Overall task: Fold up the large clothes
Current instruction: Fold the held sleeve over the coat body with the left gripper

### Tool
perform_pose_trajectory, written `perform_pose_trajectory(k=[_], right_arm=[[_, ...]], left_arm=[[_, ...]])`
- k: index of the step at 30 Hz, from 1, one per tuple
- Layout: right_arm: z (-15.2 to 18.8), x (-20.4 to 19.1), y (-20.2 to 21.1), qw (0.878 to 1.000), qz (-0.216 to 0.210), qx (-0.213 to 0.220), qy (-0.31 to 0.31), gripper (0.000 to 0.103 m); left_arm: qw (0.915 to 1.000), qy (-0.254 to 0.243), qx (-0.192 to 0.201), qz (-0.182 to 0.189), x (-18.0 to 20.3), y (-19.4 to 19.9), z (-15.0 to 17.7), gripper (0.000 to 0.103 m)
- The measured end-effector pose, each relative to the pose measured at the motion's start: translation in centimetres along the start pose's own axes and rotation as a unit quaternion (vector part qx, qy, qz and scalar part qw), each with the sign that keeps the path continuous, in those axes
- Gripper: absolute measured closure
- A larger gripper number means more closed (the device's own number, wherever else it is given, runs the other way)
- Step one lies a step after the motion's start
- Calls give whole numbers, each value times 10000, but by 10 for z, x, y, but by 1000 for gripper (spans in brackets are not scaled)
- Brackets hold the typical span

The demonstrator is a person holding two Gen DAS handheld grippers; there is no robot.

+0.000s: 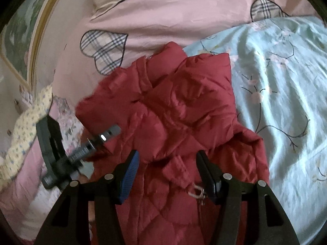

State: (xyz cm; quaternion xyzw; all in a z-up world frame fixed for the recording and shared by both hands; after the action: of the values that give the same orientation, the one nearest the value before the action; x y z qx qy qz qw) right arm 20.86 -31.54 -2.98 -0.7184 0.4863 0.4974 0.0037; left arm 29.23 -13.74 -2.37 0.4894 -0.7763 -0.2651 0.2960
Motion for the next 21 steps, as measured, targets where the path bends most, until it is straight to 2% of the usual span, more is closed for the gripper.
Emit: perform_pose_trajectory(k=[2,3,8,16,18,19,21], right_arm=[[-8,4,-2,9998,-100,73,-151,31],[-11,6,-3,9996,-132,114,-208,29],[-31,18,-15,9976,-367,268,-522,28],[-48,32,-59,9907,-888,123,-1021,31],[-50,34,-70,9902,-899,49,-1065,58],[-49,36,-76,9904,-852,-27,-1089,87],[-49,39,-76,9912,-748,0,-1095,89]], left_arm=[[9999,-102,-29,5,11,-8,5,93],[9999,-150,-40,-32,14,-12,7,93],[9988,-400,-103,-279,28,-28,19,93],[9973,-577,-87,-456,31,-32,24,93],[9972,-575,-99,-460,31,-32,25,93],[9974,-556,-134,-439,30,-32,25,89],[9979,-507,-250,-322,27,-30,26,81]])
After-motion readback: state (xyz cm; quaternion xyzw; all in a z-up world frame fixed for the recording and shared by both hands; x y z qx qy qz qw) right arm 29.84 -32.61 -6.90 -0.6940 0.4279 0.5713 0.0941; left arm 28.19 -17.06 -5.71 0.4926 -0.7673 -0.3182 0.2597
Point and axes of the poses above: each gripper's, at about its wrist camera, not at the fingertips, and y roughly against the way its jaws point, x to its right, z to its underside, the point moved 4 cm from there along -y, roughly the way its jaws point, and after that the axes turned 12 degrees about -z, right-handed, at the moved point
